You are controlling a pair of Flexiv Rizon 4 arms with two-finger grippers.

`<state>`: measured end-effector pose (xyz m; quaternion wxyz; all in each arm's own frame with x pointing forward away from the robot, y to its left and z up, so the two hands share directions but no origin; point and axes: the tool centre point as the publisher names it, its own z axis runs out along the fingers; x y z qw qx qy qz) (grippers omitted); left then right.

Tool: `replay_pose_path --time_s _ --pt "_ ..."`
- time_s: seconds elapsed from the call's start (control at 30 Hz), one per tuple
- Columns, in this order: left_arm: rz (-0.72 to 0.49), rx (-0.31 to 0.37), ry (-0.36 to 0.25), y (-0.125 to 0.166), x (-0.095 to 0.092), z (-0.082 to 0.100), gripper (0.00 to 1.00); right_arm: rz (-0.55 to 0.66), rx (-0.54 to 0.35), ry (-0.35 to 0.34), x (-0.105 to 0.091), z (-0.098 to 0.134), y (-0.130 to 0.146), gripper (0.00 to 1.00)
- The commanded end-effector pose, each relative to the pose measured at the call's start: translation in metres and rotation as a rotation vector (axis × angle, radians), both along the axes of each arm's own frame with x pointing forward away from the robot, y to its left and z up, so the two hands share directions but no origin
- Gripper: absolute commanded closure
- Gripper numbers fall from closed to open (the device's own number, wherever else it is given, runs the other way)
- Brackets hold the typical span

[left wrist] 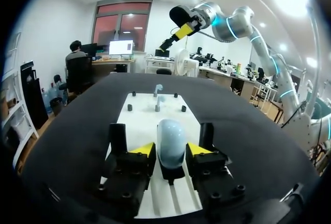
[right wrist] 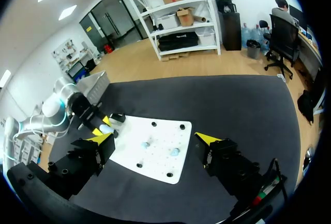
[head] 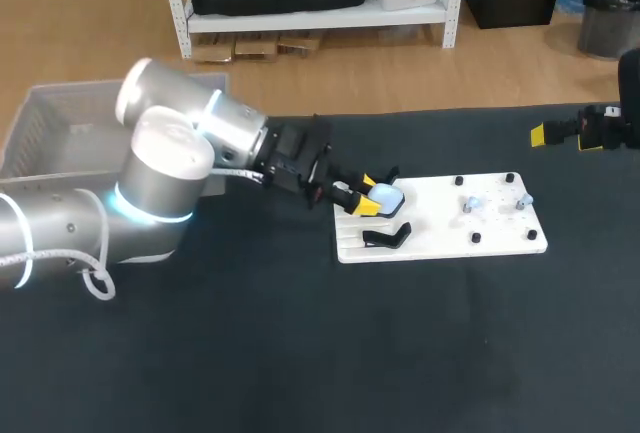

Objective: Pick up each earbud case from the left stands, insert the matching earbuds, close the lid, and place the case in the box.

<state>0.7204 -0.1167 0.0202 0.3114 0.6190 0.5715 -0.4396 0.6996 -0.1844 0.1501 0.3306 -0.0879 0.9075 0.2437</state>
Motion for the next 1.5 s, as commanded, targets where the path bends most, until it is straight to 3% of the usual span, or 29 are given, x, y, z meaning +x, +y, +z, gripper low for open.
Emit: replay_pose_path --time_s 0.03,0.67,0.73,0.77,0.87,1.13,1.5 --pt "0.012 -0.005 -0.009 -0.002 -0.003 -0.003 0.63 0.004 0.002 0.001 0.001 0.0 -0.001 0.0" --pt "0.034 -0.006 -0.042 -0.008 -0.005 -0.005 0.78 0.004 0.002 0.001 0.001 0.0 -0.001 0.0" --pt "0.036 -0.005 -0.044 -0.008 -0.005 -0.005 0.85 0.004 0.002 0.001 0.001 0.0 -0.001 0.0" --pt "0.037 -0.006 -0.045 -0.008 -0.005 -0.006 0.98 0.004 0.002 0.001 0.001 0.0 -0.001 0.0" --pt "0.036 -0.009 -0.045 -0.007 -0.008 -0.003 1.0 0.004 0.002 0.001 0.001 0.0 -0.001 0.0" --pt "0.061 -0.072 -0.075 0.006 -0.02 0.026 1.0 0.004 0.002 0.001 0.001 0.0 -0.001 0.0" --pt "0.123 -0.284 -0.1 0.005 -0.041 0.089 1.0 0.004 0.002 0.001 0.001 0.0 -0.001 0.0"
